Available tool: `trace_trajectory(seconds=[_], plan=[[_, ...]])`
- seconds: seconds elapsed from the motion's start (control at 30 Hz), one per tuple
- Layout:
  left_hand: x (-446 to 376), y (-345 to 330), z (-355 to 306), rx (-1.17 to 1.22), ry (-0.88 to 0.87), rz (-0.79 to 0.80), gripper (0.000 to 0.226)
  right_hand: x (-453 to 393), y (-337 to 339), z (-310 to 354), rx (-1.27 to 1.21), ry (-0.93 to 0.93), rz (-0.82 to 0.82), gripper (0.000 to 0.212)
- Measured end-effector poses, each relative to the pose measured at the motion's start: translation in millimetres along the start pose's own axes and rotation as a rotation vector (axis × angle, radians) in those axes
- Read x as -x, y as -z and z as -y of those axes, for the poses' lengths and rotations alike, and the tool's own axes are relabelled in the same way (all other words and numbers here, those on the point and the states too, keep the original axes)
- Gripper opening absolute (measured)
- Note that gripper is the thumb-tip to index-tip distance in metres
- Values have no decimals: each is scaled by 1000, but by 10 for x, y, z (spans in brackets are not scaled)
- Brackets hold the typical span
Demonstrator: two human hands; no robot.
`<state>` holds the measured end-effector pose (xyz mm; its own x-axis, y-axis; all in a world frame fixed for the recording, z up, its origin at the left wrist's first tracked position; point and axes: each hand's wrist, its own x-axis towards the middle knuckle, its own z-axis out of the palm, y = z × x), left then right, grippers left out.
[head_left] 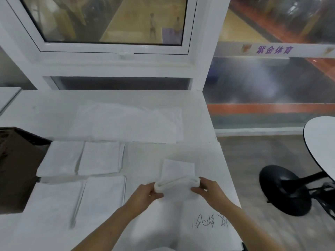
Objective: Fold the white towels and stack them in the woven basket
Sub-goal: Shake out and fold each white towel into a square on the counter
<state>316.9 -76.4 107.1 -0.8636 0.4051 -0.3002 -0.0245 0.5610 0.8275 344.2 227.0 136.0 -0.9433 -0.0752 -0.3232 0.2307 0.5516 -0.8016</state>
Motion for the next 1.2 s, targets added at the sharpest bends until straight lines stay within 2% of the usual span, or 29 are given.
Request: trace_trajectory(seconds=[0.23,0.33,0.43,0.53,0.6,0.63,0.73,0.8,0.83,0.9,1.03,1.2], plan=[[-447,-70,-96,103,105,-180,43,-344,-38,-169,-127,-176,-97,11],[-759,-175,-82,108,163,-246,38,-609,-101,-344,-111,-257,-161,33],[-1062,-286,44,107,256,-288,39,-908,-186,-529,-77,-298,-193,43],[-1311,-364,165,56,342,-313,24,-1143,-270,-676,64,-322,-199,39],[-1390,-426,221,10,364,-319,27,-1230,-313,-731,128,-309,-191,26],[-1388,-467,238,-61,334,-344,31,-1242,-334,-750,149,-291,-192,23],[-1242,-650,278,-415,66,-466,35,-1171,-390,-804,319,-164,-272,52],[-1099,-801,301,-580,-105,-449,36,-1054,-461,-846,451,-4,-330,58],[-1048,-871,321,-632,-144,-405,38,-1008,-507,-882,493,66,-328,58],[-1015,-986,398,-723,-130,-304,48,-962,-597,-949,571,151,-219,61],[-1064,-1073,597,-838,-43,-210,62,-962,-711,-1128,705,132,34,67],[-1191,-1129,672,-862,-16,-209,64,-1037,-741,-1213,672,71,63,68]])
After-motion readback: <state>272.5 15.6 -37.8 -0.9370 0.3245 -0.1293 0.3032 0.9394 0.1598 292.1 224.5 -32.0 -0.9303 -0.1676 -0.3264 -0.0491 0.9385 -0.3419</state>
